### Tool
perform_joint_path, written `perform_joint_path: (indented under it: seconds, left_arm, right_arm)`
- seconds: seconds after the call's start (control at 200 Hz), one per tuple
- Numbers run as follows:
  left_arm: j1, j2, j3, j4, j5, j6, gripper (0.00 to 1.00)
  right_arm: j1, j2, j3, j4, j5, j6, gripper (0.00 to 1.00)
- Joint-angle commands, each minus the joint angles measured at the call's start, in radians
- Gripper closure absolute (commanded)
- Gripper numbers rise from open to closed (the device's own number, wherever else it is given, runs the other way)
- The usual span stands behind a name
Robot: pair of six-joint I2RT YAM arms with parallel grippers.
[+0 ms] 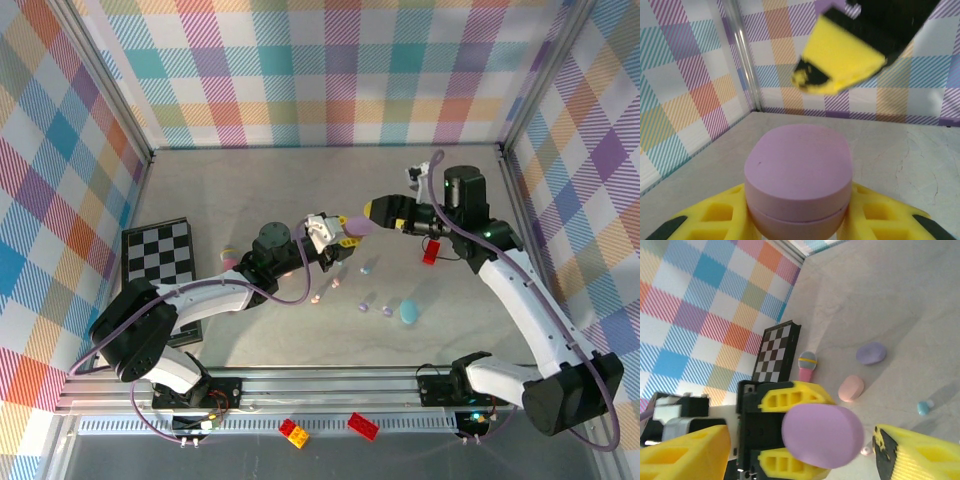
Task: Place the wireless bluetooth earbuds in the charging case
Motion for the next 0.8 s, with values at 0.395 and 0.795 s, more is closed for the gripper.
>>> perform_joint_path:
  seconds: [0.395, 0.795]
  left_arm:
    - [0.000, -0.027, 0.015, 0.112, 0.055, -0.089, 0.65]
    - [0.000, -0.010, 0.011, 0.155, 0.073, -0.128, 0.65]
  right_arm:
    - [-0.022, 0.055, -0.244, 0.609, -0.379, 0.531, 0.34]
    - [-0.024, 0.087, -0.270, 0.703, -0.374, 0.571, 0.61]
